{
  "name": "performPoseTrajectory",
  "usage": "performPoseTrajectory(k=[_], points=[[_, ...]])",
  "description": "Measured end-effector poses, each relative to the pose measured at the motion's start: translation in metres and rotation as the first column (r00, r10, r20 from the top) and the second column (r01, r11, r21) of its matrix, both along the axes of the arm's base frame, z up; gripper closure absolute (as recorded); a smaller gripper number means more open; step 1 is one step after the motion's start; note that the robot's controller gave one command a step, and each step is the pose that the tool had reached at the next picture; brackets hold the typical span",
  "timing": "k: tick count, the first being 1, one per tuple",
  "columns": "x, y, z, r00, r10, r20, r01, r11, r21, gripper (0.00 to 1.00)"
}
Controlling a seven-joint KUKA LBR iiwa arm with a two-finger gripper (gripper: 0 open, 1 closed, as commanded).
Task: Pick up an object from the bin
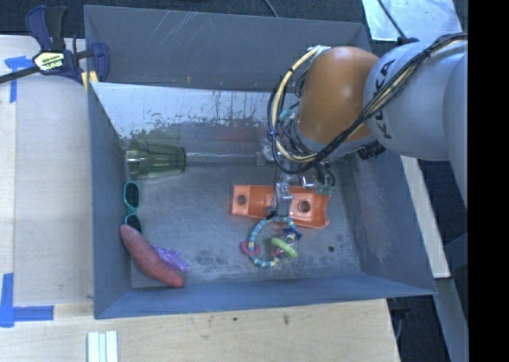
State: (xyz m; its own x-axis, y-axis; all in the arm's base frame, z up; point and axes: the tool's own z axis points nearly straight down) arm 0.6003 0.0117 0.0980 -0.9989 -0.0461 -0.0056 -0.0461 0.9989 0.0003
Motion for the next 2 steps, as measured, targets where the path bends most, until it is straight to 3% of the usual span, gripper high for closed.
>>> performPoseTrajectory(k=[1, 2], points=[[0.0051, -0.0169, -0.0266, 0.997, 0.078, 0.003, -0.078, 0.997, -0.001, 1.0], [0.0051, -0.0168, -0.0267, 0.997, 0.078, 0.003, -0.078, 0.997, -0.001, 1.0]])
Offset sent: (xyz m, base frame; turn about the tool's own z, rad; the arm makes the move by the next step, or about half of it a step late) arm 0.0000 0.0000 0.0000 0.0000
